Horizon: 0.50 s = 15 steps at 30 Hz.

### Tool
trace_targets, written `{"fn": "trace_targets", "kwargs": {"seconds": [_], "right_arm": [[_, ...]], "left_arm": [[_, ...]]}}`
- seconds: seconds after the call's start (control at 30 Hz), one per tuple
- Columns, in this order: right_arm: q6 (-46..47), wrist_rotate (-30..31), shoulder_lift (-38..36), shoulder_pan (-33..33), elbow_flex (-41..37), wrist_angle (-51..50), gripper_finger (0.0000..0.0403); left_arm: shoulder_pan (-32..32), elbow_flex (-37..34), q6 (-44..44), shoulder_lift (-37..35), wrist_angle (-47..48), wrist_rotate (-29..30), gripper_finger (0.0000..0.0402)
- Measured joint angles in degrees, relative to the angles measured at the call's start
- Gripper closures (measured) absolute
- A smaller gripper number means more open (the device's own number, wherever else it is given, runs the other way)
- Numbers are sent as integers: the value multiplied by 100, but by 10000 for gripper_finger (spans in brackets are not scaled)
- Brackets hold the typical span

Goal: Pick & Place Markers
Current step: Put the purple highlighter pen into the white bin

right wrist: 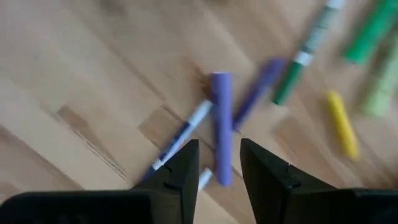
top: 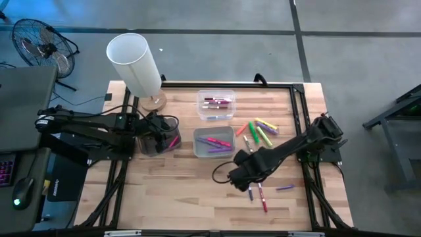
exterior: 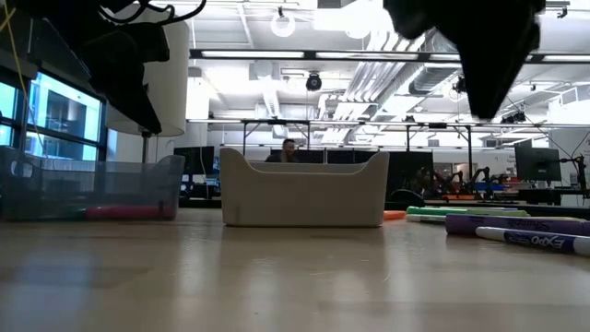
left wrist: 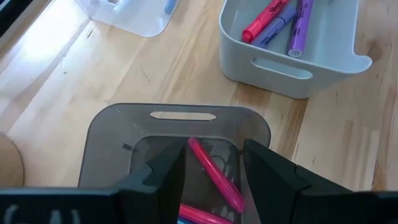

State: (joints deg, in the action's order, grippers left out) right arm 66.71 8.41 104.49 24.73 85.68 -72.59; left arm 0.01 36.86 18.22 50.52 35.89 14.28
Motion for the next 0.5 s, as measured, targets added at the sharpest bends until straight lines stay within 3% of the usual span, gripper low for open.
{"fn": "trace_targets", "kwargs": {"seconds": [0.3, 0.5], "right_arm": [[-1144, -398, 0, -373, -1368, 1280, 296], [-1789, -684, 0, -712, -1731, 1776, 296]], "left_arm": [[0, 0, 4, -2, -9, 44, 243], [-1, 0, 281, -2, -7, 172, 243]]}}
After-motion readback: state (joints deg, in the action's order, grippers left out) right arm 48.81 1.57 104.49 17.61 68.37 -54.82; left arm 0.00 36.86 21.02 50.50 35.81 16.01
